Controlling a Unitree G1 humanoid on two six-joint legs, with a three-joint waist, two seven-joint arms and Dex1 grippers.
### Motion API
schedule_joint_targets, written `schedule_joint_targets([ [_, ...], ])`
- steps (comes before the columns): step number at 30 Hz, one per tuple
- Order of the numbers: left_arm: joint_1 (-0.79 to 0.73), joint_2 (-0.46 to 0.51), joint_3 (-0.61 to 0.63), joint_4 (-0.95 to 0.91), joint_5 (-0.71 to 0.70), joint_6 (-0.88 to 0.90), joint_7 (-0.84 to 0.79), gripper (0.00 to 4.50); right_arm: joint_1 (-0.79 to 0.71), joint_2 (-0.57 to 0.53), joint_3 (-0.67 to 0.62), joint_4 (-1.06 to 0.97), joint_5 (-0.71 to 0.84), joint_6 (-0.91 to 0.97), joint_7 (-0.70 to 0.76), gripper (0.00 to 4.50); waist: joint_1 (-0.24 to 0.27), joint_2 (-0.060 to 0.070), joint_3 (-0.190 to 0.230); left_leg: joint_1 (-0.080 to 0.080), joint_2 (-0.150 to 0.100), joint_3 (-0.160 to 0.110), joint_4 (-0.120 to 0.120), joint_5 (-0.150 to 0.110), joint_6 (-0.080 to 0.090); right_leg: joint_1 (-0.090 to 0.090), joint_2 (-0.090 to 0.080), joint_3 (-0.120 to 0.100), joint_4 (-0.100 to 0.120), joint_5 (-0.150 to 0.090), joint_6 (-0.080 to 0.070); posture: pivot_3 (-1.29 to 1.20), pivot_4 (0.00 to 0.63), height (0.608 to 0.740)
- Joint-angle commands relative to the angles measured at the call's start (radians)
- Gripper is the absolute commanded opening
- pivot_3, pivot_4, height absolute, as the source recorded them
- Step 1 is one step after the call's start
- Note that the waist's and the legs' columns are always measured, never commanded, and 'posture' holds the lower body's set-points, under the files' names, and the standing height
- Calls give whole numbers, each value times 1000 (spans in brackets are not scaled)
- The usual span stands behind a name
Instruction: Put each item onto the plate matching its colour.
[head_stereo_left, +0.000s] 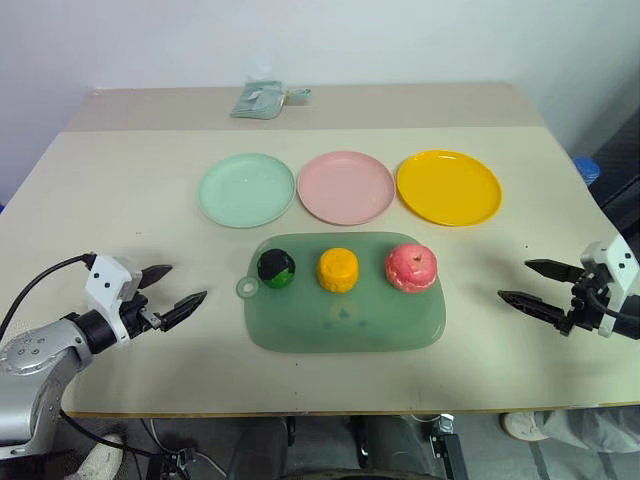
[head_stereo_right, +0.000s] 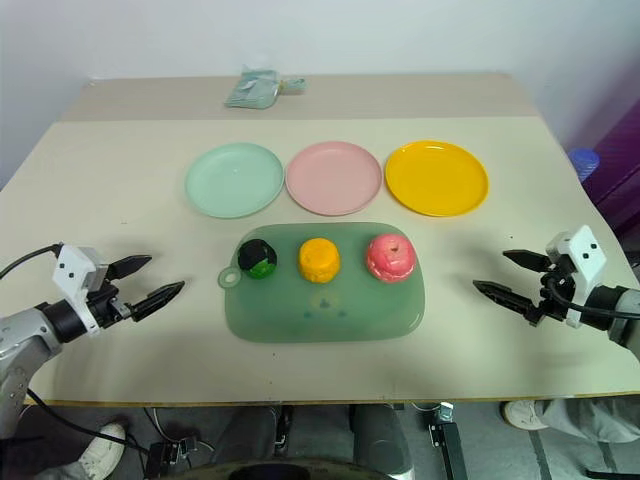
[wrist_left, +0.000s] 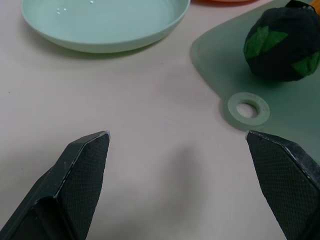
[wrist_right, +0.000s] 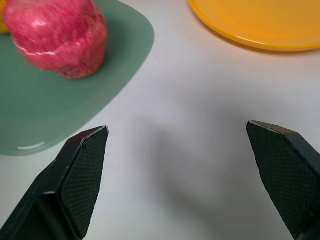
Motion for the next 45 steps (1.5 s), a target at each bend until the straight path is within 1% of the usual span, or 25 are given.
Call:
schedule_joint_targets([
  [1,-2,-9,33,-10,-10,-24,2,4500,-61,14,11,59,-21,-57,20,4481,-4,0,0,0,0,0,0,0,0,0,0,0,0,0,0,0,150,740],
  [4,-4,-34,37,-4,-12,-46,11,4500,-99,32,37,149,-57,-126,38,4481,-3,0,0,0,0,0,0,0,0,0,0,0,0,0,0,0,150,740],
  [8,-31,-62,39,-14,-43,-37,20,4500,-137,63,39,217,-91,-204,14,4481,2,0,0,0,0,0,0,0,0,0,-1,0,0,0,0,0,150,740],
  [13,-168,-75,-17,-32,-107,45,33,4500,-130,93,-4,212,-71,-230,-7,4481,3,0,0,0,0,-1,2,0,0,1,0,-1,1,0,0,0,150,740],
  [18,-341,-90,-151,13,-91,79,-3,4500,-27,119,-50,70,15,-138,10,4481,3,0,0,-1,-1,-2,2,0,0,1,0,-1,1,0,1,0,150,740],
  [20,-402,-77,-221,25,-75,96,-45,4500,47,123,-65,-43,33,-108,1,4481,3,1,0,-1,-1,-2,3,0,0,1,0,-1,2,0,1,0,150,740],
  [25,-530,-57,-428,114,64,70,-135,4500,190,141,-88,-320,108,-11,-30,4481,-4,1,-1,0,-2,-2,3,0,0,1,2,-1,2,0,1,0,150,740],
  [29,-600,-82,-531,214,178,1,-153,4500,213,162,-69,-478,148,53,-95,4481,-3,1,0,0,-2,-2,3,0,0,0,3,-1,2,0,1,0,150,740],
  [32,-631,-96,-571,298,251,-45,-144,3591,190,171,-57,-551,180,96,-148,4500,1,0,0,-1,-2,-2,4,0,0,1,2,-1,2,0,1,0,150,740],
  [35,-635,-103,-569,330,266,-74,-159,2130,145,162,-54,-577,214,138,-182,4500,2,0,0,-1,-2,-3,4,0,0,1,2,-1,2,0,1,0,150,740],
  [36,-635,-110,-551,332,254,-72,-153,1695,125,156,-54,-576,225,150,-188,4500,1,0,0,-1,-2,-3,4,0,0,1,2,-1,2,0,1,0,150,740],
  [37,-635,-116,-523,332,232,-65,-148,1474,105,149,-55,-574,232,158,-192,4500,1,0,0,-1,-2,-3,4,0,0,1,2,-1,2,0,1,0,150,740],
  [41,-684,-163,-388,380,159,-43,-63,1474,37,138,-57,-573,261,188,-214,4500,2,0,0,-2,-1,-4,4,0,0,0,2,-2,3,0,1,0,150,740],
  [42,-704,-171,-366,407,168,-54,-29,1474,23,136,-55,-580,270,196,-220,4500,2,0,0,-2,-1,-4,4,0,0,0,2,-2,3,0,1,0,150,740],
  [45,-831,-189,-333,607,270,-105,157,1474,-57,127,5,-631,292,230,-248,4500,3,-1,0,-3,-2,-5,6,0,0,0,2,-3,3,0,1,0,150,740],
])
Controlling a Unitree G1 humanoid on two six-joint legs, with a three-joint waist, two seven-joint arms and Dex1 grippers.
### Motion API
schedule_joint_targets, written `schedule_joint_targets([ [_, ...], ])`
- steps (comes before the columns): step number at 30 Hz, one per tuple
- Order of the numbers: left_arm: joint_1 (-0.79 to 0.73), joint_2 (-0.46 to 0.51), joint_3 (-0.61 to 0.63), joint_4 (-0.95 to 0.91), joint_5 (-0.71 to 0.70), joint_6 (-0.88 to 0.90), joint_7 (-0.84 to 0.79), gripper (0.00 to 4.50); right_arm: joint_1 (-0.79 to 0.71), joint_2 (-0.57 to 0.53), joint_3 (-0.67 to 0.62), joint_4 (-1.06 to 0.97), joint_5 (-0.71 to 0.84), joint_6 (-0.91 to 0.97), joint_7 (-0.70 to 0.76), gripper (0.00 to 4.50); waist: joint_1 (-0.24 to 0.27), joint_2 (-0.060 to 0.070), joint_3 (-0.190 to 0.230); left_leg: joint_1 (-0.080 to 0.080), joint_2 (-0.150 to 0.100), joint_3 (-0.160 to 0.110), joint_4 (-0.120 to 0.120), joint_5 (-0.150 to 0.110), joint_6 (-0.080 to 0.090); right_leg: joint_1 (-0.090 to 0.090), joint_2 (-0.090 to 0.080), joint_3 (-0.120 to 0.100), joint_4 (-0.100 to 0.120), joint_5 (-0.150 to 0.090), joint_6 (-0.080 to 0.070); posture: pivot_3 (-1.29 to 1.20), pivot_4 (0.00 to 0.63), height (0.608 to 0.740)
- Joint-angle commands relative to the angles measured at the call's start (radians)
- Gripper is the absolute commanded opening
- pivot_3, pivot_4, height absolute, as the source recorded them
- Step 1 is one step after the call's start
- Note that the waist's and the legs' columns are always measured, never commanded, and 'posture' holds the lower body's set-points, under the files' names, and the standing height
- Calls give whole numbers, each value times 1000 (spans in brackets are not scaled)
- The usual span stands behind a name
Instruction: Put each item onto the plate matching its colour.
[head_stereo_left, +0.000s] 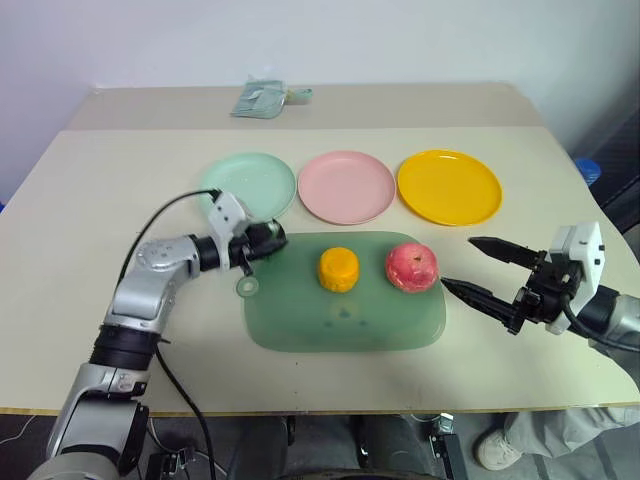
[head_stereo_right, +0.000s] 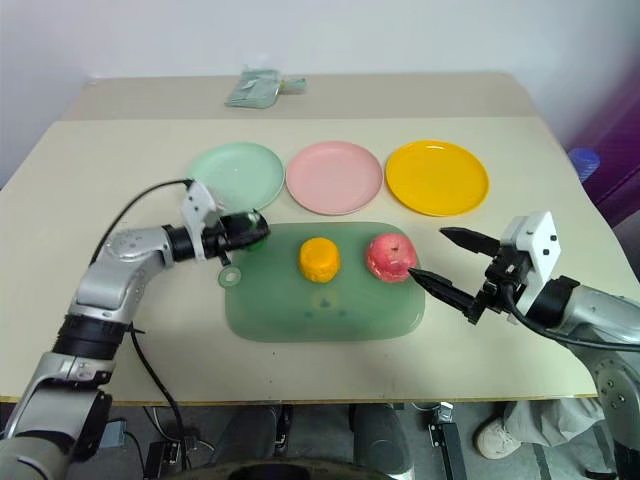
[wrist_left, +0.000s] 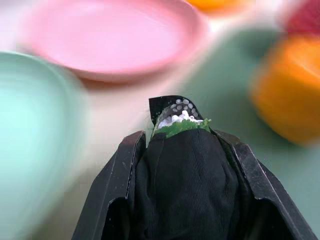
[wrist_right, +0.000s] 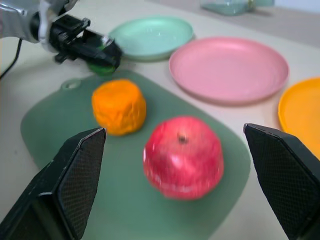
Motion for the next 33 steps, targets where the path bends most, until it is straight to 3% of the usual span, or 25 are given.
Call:
schedule_joint_targets([
  [1,-122,-8,61,162,82,-61,174,1474,-71,-21,46,-82,42,29,-29,4500,0,0,0,0,-1,0,0,0,0,0,0,0,0,0,0,0,150,740],
  [4,-220,-31,61,358,148,-91,293,1474,-146,4,145,-114,38,56,-70,4500,-1,0,0,0,-3,0,0,0,0,0,0,0,0,0,1,0,150,740],
  [10,-306,-67,68,522,162,-183,289,4458,-289,60,332,-106,-42,100,-180,4500,-3,-2,0,-3,-3,0,0,0,0,-3,-1,0,0,0,1,0,150,740],
  [16,-253,-38,122,413,103,-290,199,4458,-417,117,512,-94,-141,166,-258,4500,-3,-2,0,-6,-3,-1,0,1,-2,-7,-1,0,2,0,1,0,150,740],
  [20,-81,26,168,132,-3,-252,48,4458,-480,166,647,-63,-243,173,-287,4500,-15,-1,0,-11,0,0,0,2,-3,-14,-2,1,3,0,1,0,150,740],
  [23,154,115,143,-170,-93,-160,-117,4458,-526,199,727,28,-336,188,-315,4500,-27,-1,-1,-13,0,0,0,4,-6,-15,-2,1,3,0,0,0,150,740],
  [27,414,196,124,-456,-167,-82,-224,4458,-559,241,751,104,-372,234,-324,4500,-23,-1,-1,-13,0,-1,0,2,-3,-15,-3,1,3,0,0,0,150,740],
  [31,528,204,134,-566,-187,-39,-214,4458,-570,265,759,138,-397,256,-317,4500,-4,-1,-1,-13,0,-1,0,2,-3,-15,-2,0,3,0,-1,0,150,740],
  [33,559,192,140,-607,-199,-16,-189,4500,-576,289,738,139,-380,273,-313,3939,-3,-1,-1,-12,0,-2,0,2,-3,-14,-2,-1,3,0,-1,0,150,740],
])
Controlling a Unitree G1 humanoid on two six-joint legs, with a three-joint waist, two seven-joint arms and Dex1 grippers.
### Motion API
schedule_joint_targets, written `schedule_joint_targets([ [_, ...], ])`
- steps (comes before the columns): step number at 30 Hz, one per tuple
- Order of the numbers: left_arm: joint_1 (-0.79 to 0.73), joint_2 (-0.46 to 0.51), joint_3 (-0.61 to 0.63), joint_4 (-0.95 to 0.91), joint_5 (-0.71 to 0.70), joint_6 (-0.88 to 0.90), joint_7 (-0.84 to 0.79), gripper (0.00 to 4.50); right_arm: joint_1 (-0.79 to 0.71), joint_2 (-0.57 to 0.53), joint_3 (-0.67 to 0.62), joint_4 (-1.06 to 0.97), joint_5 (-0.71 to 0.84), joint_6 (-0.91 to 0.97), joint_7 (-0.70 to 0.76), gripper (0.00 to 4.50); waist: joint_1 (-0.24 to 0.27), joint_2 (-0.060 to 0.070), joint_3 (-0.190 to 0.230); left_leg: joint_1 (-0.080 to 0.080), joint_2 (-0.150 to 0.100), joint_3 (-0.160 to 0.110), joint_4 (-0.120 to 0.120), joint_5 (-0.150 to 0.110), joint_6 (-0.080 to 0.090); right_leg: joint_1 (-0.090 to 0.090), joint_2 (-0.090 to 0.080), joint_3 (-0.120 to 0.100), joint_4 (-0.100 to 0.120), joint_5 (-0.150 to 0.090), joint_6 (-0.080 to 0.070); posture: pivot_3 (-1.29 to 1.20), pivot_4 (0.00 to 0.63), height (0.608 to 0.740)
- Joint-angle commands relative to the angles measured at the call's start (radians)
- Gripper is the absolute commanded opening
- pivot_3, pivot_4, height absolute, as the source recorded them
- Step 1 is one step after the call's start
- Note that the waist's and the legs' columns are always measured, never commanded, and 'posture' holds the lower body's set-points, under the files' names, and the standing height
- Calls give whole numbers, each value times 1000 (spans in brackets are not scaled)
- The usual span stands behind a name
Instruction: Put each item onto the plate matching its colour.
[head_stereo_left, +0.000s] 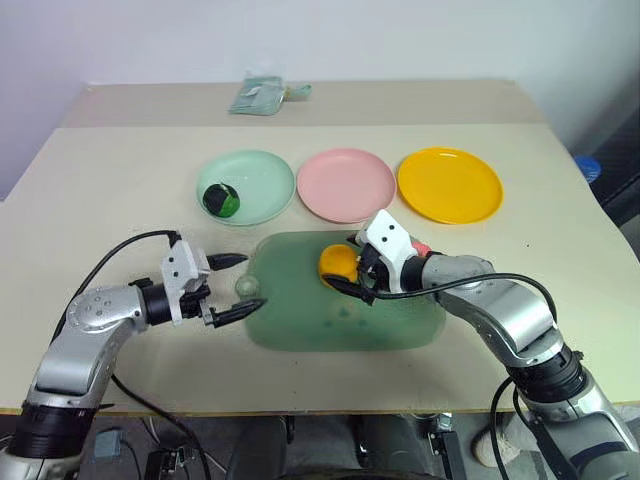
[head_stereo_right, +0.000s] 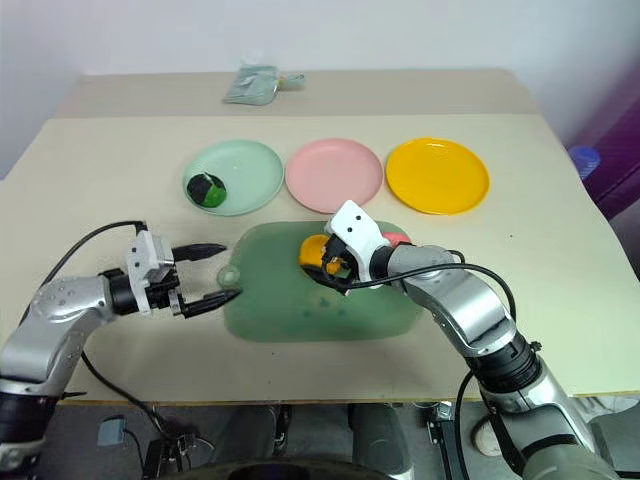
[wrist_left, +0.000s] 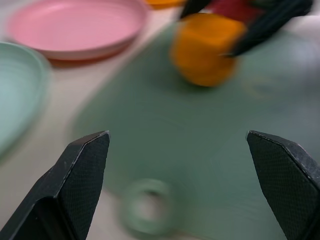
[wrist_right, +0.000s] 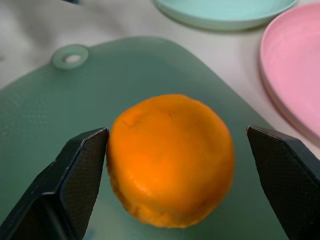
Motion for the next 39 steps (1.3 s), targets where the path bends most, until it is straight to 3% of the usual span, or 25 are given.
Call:
schedule_joint_targets([
  [1,30,-11,26,-87,-37,34,38,4500,-30,41,-41,-20,24,22,9,3598,-2,0,0,0,0,0,0,0,0,0,0,0,0,0,0,0,150,740],
  [3,38,-15,29,-102,-41,46,53,4500,-48,64,-92,-32,48,44,2,2844,-2,0,0,0,0,0,0,0,0,0,0,0,0,0,0,0,150,740],
  [4,40,-16,30,-107,-42,49,58,4500,-57,71,-117,-35,56,54,-2,2774,-3,0,0,0,0,0,0,0,0,0,1,0,0,0,0,0,150,740],
  [7,40,-28,16,-132,-49,57,70,4500,-123,78,-229,13,57,68,-44,2774,-2,0,0,0,0,0,0,0,0,0,1,0,0,0,0,0,150,740],
  [11,26,-61,-22,-157,-57,59,74,4500,-264,76,-369,260,-17,49,-176,2774,-1,0,0,0,0,1,0,0,0,0,1,0,0,0,0,0,150,740],
  [18,1,-112,-88,-178,-40,64,106,4500,-388,66,-400,756,-163,-190,-228,2774,-6,1,0,0,-1,6,-1,0,0,-1,1,1,0,0,0,0,150,740],
  [20,-1,-117,-94,-184,-39,67,115,4500,-407,72,-402,813,-170,-235,-210,3851,-13,1,0,-1,-1,9,-1,0,0,-3,1,2,1,0,0,0,150,740],
  [22,0,-117,-95,-192,-39,71,124,4500,-407,65,-386,795,-186,-302,-179,4455,-22,2,1,-1,0,9,-1,0,0,-4,1,2,2,0,0,0,150,740],
  [25,7,-118,-80,-207,-50,82,150,4500,-342,10,-368,648,-185,-393,-60,4455,-29,2,1,-1,1,9,-1,0,0,-4,1,2,2,0,0,0,150,740],
  [28,13,-109,-69,-212,-57,88,157,4500,-233,-55,-416,440,-46,-356,140,4455,-24,1,0,-1,1,5,-1,0,1,-3,1,2,1,0,0,0,150,740],
  [32,1,-96,-52,-205,-67,100,146,4500,52,-237,-434,170,90,-283,410,4455,1,1,0,-1,0,1,0,-1,1,0,1,0,-1,0,0,0,150,740],
  [36,-23,-91,-51,-196,-71,110,141,4500,181,-303,-404,121,90,-248,457,4455,-3,2,0,1,0,2,1,-1,2,3,0,0,-1,0,1,0,150,740],
  [39,-44,-95,-61,-196,-72,122,141,4500,210,-294,-349,147,34,-255,437,4455,-9,2,0,13,0,5,-1,-1,2,11,2,2,-1,0,0,0,150,740],
])
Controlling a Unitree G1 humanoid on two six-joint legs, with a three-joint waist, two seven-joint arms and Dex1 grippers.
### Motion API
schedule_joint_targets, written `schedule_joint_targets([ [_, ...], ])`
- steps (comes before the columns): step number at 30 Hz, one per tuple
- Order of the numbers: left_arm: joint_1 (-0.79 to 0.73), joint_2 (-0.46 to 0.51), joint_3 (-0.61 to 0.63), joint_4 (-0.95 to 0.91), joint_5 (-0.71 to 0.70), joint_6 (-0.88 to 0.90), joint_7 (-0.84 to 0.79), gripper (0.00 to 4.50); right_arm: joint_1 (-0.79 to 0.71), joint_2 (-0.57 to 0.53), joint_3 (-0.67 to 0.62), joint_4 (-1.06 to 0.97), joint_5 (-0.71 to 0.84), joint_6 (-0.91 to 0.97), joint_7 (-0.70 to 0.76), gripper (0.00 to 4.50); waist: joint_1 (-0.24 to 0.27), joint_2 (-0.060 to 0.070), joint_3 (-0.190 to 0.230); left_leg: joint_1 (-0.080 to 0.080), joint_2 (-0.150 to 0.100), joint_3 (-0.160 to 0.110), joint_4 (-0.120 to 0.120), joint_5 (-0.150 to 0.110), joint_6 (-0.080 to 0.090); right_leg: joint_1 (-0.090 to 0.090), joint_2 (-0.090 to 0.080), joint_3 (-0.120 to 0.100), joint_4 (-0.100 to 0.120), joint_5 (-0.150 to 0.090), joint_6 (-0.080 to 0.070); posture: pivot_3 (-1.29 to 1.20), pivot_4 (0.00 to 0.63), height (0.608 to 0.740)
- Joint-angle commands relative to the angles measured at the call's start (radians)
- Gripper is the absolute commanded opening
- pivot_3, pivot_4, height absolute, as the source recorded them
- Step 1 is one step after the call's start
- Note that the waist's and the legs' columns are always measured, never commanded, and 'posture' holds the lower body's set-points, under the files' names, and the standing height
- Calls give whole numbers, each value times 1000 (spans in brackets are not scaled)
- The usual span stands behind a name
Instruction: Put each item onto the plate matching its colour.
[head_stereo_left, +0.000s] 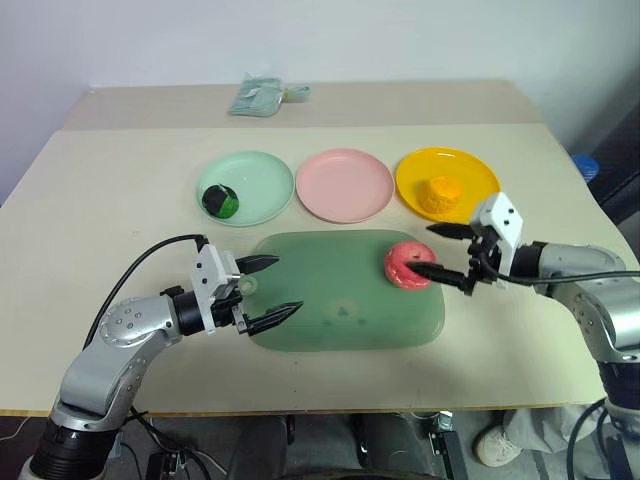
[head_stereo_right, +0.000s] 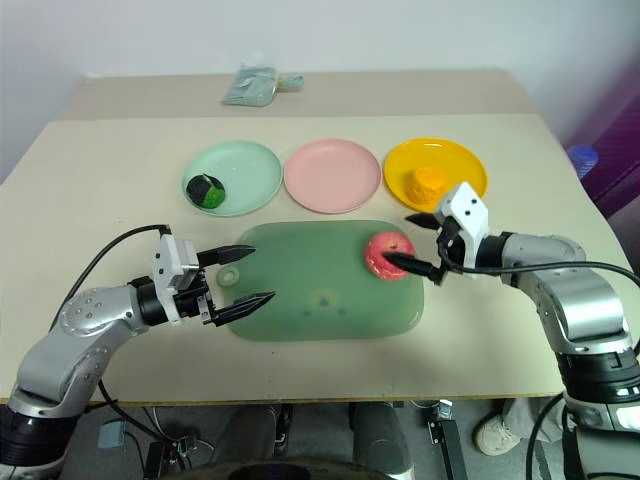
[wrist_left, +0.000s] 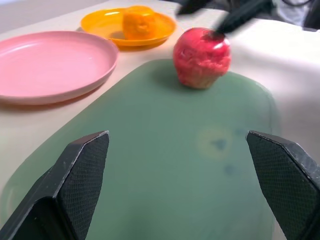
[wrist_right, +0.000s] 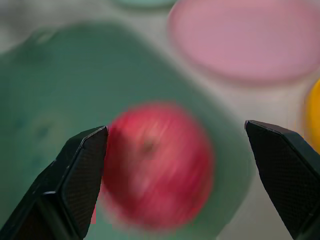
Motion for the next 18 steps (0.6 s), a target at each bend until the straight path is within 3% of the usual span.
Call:
schedule_joint_targets([
  [1,-22,4,8,-18,-18,10,1,4500,-8,14,32,-4,-41,-9,-29,4229,0,0,0,2,0,0,0,0,0,2,1,0,0,0,0,0,150,740],
  [5,-26,7,20,-21,-16,22,13,4500,-58,67,5,-12,-11,-4,-59,3002,4,0,0,1,1,-1,0,0,0,1,0,0,0,0,0,0,150,740],
  [11,25,4,141,46,45,-25,110,4500,-305,288,44,46,-23,31,-239,2972,-15,1,0,0,2,-1,-1,0,0,-1,1,1,1,0,0,0,150,740],
  [15,63,-36,248,109,89,-67,229,4500,-504,472,116,317,-159,62,-452,2972,-23,0,0,-1,1,-3,-1,0,0,-2,0,0,0,0,-1,0,150,740],
  [18,94,-44,262,105,94,-68,246,4500,-572,522,132,456,-211,12,-484,2972,-11,0,0,-3,0,-3,-2,0,-1,-3,-2,-1,0,0,-1,0,150,740],
])
